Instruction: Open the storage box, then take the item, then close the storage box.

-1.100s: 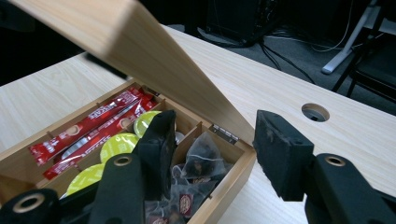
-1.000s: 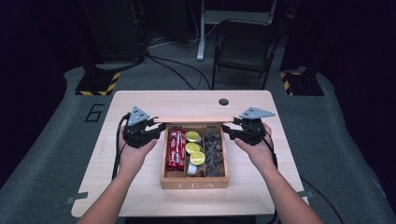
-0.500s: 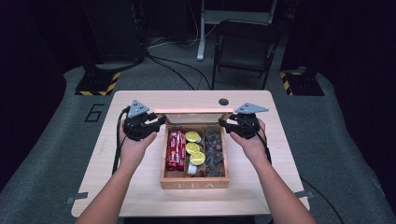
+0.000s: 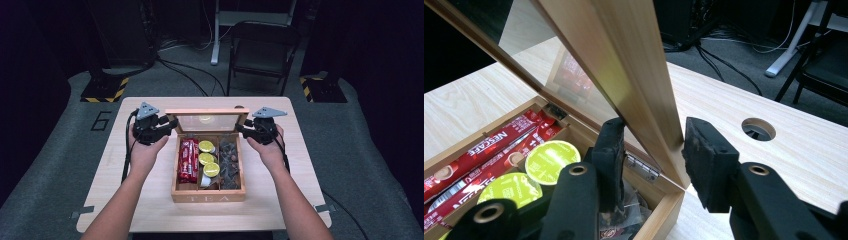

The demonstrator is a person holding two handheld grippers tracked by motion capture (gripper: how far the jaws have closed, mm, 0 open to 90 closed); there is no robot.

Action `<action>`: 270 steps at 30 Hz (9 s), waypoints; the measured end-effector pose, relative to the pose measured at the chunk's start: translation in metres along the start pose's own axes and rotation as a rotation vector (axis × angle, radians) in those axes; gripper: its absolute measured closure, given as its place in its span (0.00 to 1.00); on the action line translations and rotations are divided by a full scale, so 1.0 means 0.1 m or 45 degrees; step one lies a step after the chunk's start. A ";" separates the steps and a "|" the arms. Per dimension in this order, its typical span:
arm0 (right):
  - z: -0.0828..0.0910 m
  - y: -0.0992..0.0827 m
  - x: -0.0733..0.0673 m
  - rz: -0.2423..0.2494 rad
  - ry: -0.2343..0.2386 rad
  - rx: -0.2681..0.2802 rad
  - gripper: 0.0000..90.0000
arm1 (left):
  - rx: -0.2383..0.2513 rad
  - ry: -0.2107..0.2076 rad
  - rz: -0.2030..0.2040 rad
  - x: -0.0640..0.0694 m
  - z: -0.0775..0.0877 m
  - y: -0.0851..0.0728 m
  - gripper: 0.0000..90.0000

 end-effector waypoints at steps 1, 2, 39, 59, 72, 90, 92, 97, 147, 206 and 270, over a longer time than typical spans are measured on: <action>0.00 0.00 0.01 0.003 0.003 0.004 0.67 | 0.001 0.001 0.001 0.00 0.00 0.00 0.69; 0.00 0.00 0.01 -0.005 0.004 0.007 0.67 | 0.007 0.007 -0.004 0.00 0.00 0.00 0.69; -0.01 0.01 0.02 0.022 0.007 0.009 0.68 | -0.106 -0.016 0.219 0.37 -0.28 -1.01 0.57; -0.01 0.01 0.01 0.023 0.007 0.019 0.68 | -0.176 -0.032 0.206 0.53 -0.44 -1.12 0.59; -0.01 0.00 0.01 0.024 0.012 0.019 0.68 | -0.254 0.025 0.164 0.58 -0.53 -1.13 0.68; 0.00 0.00 0.01 0.004 0.014 0.022 0.68 | -0.238 0.091 0.197 0.45 -0.39 -1.00 0.95; 0.00 0.00 0.01 0.005 0.013 0.022 0.68 | -0.229 0.093 0.194 0.44 -0.36 -1.00 0.95; 0.00 0.00 0.01 0.003 0.010 0.021 0.68 | -0.230 0.108 0.195 0.37 -0.27 -1.02 0.95; 0.01 -0.01 -0.01 0.007 0.001 0.026 0.68 | -0.170 0.286 0.322 -0.54 0.65 -1.52 0.95; 0.03 -0.05 -0.02 0.008 0.012 0.033 0.67 | -0.383 0.332 0.439 -0.72 0.33 -2.18 0.68; 0.06 -0.10 -0.05 0.023 0.012 0.030 0.67 | -0.163 0.044 0.076 0.03 0.33 -0.71 0.55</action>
Point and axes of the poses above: each handheld gripper's, and its own axes: z roughly backward along the jaws, y roughly out of its top, x roughly to its right, the point moved 3 cm from there along -z, roughly forward along the jaws, and after that the axes turned 6 degrees about -z, right-handed, at the moved point
